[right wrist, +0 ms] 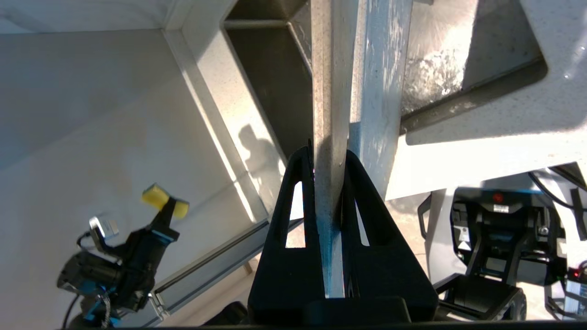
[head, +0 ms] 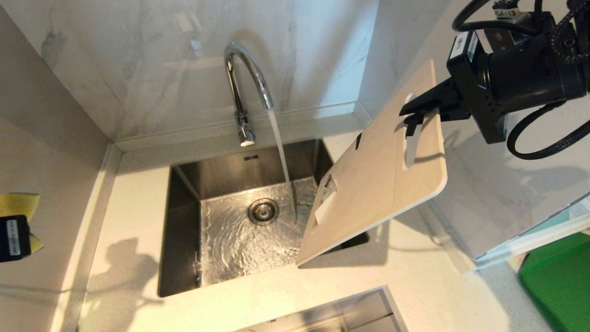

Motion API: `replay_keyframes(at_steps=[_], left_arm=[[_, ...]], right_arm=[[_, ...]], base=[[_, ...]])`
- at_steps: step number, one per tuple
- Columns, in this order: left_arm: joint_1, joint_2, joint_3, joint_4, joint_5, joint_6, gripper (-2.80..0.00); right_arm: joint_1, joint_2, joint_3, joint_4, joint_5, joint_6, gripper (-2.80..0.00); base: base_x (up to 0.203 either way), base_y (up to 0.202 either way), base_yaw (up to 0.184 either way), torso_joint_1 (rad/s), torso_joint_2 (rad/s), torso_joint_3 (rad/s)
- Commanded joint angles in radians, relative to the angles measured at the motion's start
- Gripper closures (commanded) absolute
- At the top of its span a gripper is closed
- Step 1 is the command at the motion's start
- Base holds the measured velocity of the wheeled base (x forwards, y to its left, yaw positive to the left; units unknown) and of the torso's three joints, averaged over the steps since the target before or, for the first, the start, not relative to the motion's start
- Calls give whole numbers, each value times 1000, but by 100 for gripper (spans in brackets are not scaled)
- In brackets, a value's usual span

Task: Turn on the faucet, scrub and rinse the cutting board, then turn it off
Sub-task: Scrub the cutting board underwater

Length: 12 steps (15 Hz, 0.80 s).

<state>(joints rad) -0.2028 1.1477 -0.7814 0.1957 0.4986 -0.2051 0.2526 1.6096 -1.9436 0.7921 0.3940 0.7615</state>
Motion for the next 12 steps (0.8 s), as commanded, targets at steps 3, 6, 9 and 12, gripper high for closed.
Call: replay_keyframes(at_steps=[3,6,9,12], left_arm=[[54,-158,105,-1,34,33,0],[71,-221,118,-1,74,34,0],[72,-322,174,-1,96,57,0],[72,-448,239,-26,113,142,0]], right_arm=[[1,-7,0,-11,5,7,0],[1,-25,1,-1,4,8,0],[1,-36,3,10,3,9,0],[-1,-36,3,7,3,9,0]], base=[[0,0,0,0,0,0],[0,0,0,0,0,0],[0,0,0,0,0,0],[0,0,0,0,0,0]])
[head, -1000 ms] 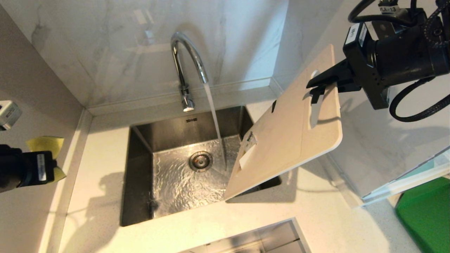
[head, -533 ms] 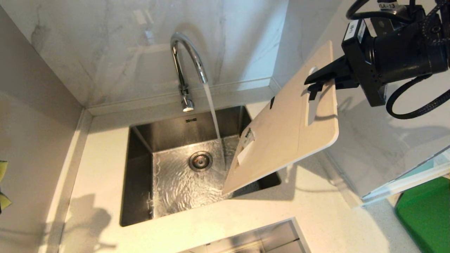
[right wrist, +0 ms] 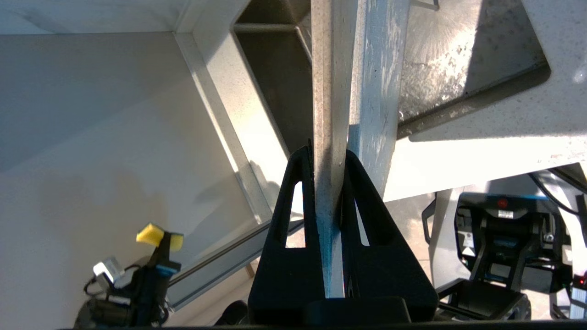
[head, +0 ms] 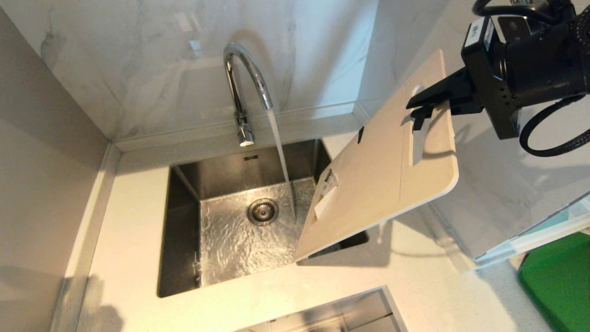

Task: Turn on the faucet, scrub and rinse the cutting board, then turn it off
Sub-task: Scrub the cutting board underwater

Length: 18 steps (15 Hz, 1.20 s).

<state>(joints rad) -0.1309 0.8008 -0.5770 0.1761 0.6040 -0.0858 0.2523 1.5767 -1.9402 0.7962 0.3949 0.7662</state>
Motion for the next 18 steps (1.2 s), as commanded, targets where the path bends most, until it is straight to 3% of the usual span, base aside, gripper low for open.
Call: replay_keyframes(at_steps=[1,4,5,6,10,12,15,18], left_arm=[[0,-143,58,-14,9,45,0],[-1,-246,141,-22,-2,86,0],[-2,-263,150,-27,-34,125,0],[-3,-267,155,-51,-103,145,0],[-4,-285,206,-205,-502,227,0],[-5,-295,211,-223,-637,235,0],[-22,-300,249,-245,-636,240,0],[-27,-338,318,-265,-547,228,0]], right_arm=[[1,-3,-2,-1,2,2,0],[1,8,-2,-3,2,-4,0],[1,13,-2,-3,2,-5,0],[1,13,0,-2,2,-5,0],[1,10,1,1,2,-7,0],[1,8,1,6,2,-18,0],[1,2,4,13,1,-22,0],[1,-10,7,17,2,-34,0]], base=[[0,0,0,0,0,0],[0,0,0,0,0,0],[0,0,0,0,0,0],[0,0,0,0,0,0],[0,0,0,0,0,0],[0,0,0,0,0,0],[0,0,0,0,0,0],[0,0,0,0,0,0]])
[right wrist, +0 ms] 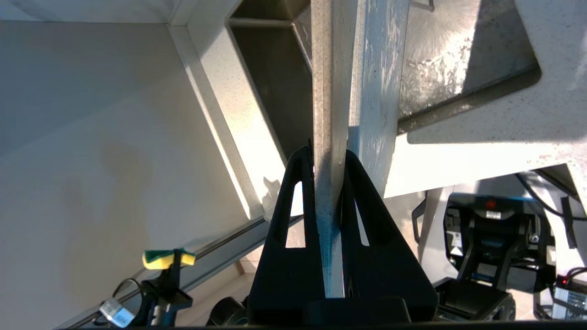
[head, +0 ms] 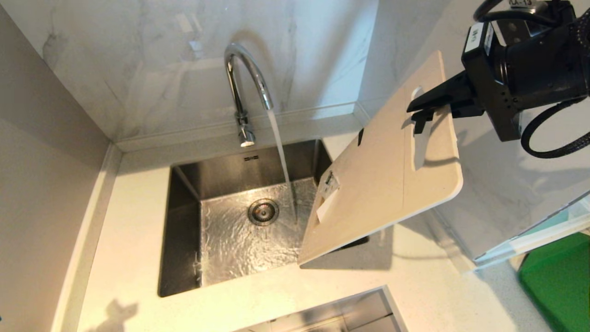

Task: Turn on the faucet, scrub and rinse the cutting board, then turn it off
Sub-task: Scrub the cutting board underwater

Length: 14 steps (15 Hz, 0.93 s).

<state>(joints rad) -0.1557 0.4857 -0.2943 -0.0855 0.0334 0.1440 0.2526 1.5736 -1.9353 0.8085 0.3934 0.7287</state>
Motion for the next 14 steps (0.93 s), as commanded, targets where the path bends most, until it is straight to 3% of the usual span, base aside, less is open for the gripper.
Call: replay_keyframes(at_steps=[1,3,6,8,9,11,12,14], left_arm=[[-2,-39,48,-3,33,-3,0],[-2,-64,57,10,50,2,0],[-2,-105,75,10,133,27,0],[11,-121,103,-3,144,32,0],[58,-104,112,-19,133,32,0],[150,-85,153,-68,10,32,0],[163,-85,171,-92,-30,32,0],[163,-101,208,-96,-37,31,0]], right_arm=[[1,-9,3,1,4,1,0],[1,-13,3,-5,4,-7,0],[-1,-25,1,-5,1,-8,0],[-3,-39,1,6,-12,-8,0],[-3,-47,2,23,-17,-9,0],[-1,-46,1,40,-16,-24,0],[0,-45,-1,34,-14,-25,0],[0,-37,-2,8,-11,-39,0]], base=[[0,0,0,0,0,0],[0,0,0,0,0,0],[0,0,0,0,0,0],[0,0,0,0,0,0],[0,0,0,0,0,0],[0,0,0,0,0,0],[0,0,0,0,0,0],[0,0,0,0,0,0]])
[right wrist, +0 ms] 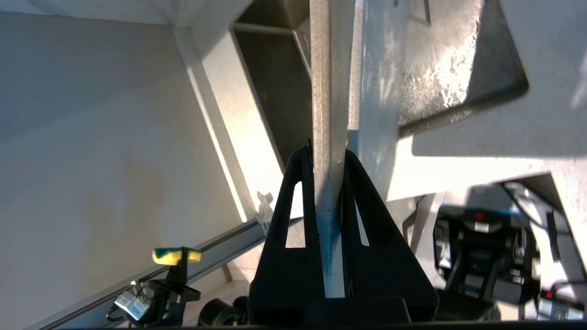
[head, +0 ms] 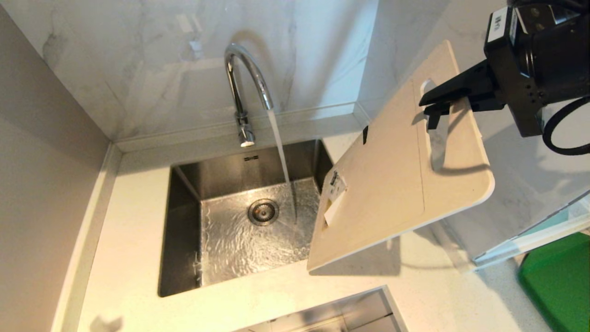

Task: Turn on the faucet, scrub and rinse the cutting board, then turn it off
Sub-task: Scrub the cutting board underwater

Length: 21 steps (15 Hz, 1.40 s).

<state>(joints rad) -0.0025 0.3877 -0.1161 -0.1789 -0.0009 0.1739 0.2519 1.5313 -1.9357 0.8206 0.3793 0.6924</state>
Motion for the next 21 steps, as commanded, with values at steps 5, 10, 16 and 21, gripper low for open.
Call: replay_keyframes(at_steps=[5,10,16,21], left_arm=[[9,-160,109,44,-7,-4,0],[9,-338,106,205,-19,-28,0],[9,-387,107,200,6,-159,0],[9,-388,108,192,10,-194,0]], right_arm=[[1,10,-3,-35,4,-5,0],[0,-3,1,-32,4,1,0],[-1,17,1,-40,5,3,0],[-2,110,-2,-174,1,25,0]], base=[[0,0,0,0,0,0],[0,0,0,0,0,0],[0,0,0,0,0,0],[0,0,0,0,0,0]])
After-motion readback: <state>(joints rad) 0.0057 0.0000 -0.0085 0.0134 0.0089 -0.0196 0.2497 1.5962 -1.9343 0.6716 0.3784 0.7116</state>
